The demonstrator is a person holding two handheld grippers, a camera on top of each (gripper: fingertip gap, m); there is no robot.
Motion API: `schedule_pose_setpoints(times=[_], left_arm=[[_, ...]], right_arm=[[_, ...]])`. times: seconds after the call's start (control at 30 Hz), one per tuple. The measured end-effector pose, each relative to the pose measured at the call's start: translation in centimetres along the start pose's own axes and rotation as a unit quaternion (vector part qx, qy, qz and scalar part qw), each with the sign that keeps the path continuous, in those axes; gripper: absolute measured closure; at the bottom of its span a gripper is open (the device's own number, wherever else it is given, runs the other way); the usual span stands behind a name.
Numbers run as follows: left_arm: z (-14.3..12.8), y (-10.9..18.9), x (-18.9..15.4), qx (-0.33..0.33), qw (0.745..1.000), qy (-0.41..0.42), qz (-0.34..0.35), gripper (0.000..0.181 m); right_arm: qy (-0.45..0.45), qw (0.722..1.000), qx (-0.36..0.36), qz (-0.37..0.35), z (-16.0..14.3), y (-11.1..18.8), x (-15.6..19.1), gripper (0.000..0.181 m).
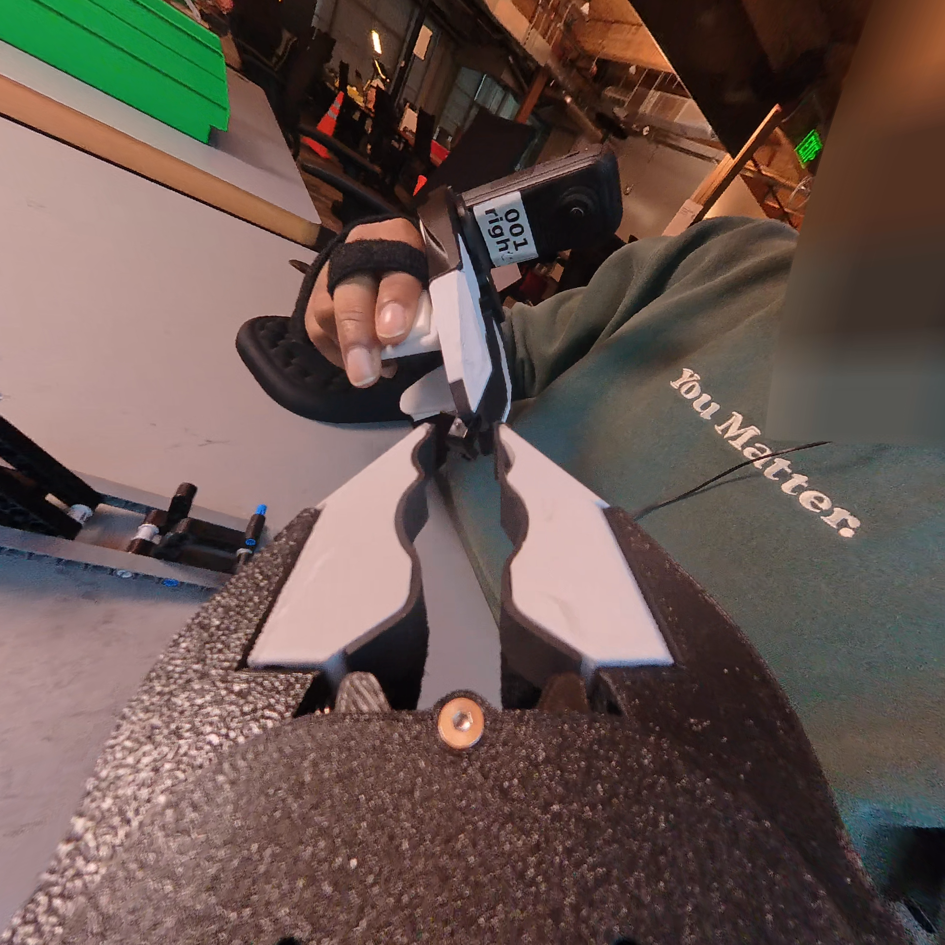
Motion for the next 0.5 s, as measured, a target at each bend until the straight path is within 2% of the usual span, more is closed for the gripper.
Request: schedule_pose_setpoints(times=[0.03, 0.13, 0.23, 0.3, 0.4, 0.5], left_arm=[[0.0, -0.1, -0.1, 0.002, 1.0, -0.003, -0.001, 0.169], [0.3, 0.4, -0.1, 0.008, 1.0, -0.017, 0.017, 0.173], [0.9, 1.8, 0.3, 0.01, 0.996, -0.034, 0.076, 0.174], [1.4, 3.3, 1.0, 0.018, 0.988, -0.047, 0.146, 0.174], [1.7, 5.8, 2.3, 0.041, 0.958, -0.062, 0.277, 0.174], [1.5, 8.0, 3.6, 0.057, 0.927, -0.054, 0.366, 0.174]], right_arm=[[0.001, 1.0, -0.004, 0.003, 0.1, -0.1, 0.0, 0.167], [0.001, 1.0, 0.009, 0.008, -0.1, -0.2, -0.7, 0.167], [-0.029, 0.995, 0.096, 0.031, -1.8, 0.0, -4.3, 0.133], [-0.025, 0.987, 0.154, 0.039, -3.9, 0.1, -7.7, 0.134], [0.027, 0.962, 0.261, 0.075, -7.8, -1.0, -11.5, 0.134], [0.13, 0.912, 0.358, 0.152, -10.7, -3.1, -13.3, 0.113]])
Point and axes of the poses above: each gripper's, where its closed fingertips meet, y back along the fingers, z out of its top, x = y × z across the jaws, the point moved 8 cm from there along y, back along the fingers, and after that the axes turned 10 degrees about -z, right-handed, at the moved point
